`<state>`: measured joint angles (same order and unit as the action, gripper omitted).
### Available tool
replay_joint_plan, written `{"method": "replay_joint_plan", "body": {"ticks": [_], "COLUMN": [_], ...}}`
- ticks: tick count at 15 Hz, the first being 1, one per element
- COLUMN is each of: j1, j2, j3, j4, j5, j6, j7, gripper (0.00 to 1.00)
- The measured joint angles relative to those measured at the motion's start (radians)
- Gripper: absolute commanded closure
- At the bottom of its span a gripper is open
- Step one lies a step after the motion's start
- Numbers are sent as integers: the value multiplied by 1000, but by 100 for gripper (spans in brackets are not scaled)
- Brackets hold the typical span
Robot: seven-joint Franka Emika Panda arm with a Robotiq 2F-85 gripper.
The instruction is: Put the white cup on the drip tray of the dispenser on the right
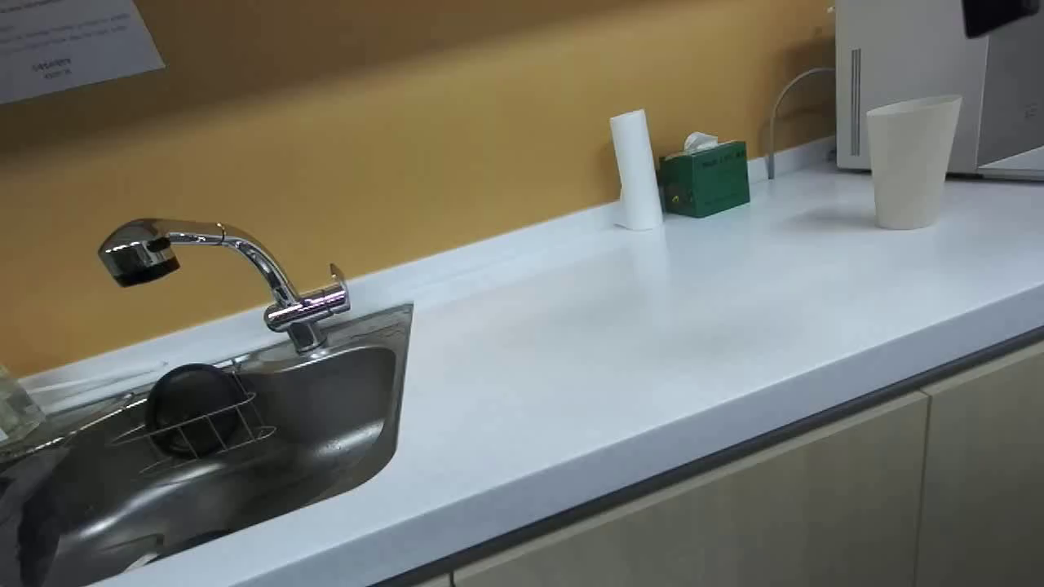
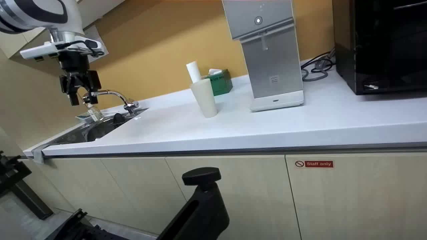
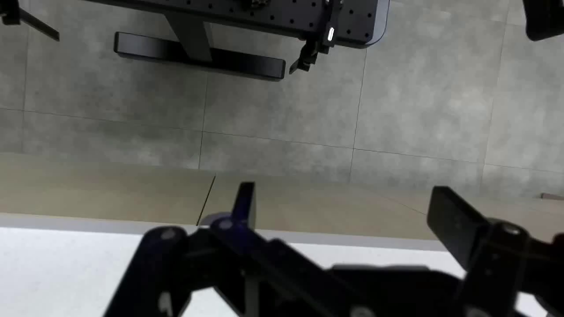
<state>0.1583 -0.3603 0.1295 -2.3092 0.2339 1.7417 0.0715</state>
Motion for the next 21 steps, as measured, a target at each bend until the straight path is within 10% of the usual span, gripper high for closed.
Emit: {"method": "replay_joint_plan", "body": {"ticks": [15,21], "j1": [0,-40], "j2": [1,3], "j3": [0,19], "j4": [0,-28], "j5": [0,-31], "j6": [2,271], "j7": [-1,100], "gripper": [0,0]}}
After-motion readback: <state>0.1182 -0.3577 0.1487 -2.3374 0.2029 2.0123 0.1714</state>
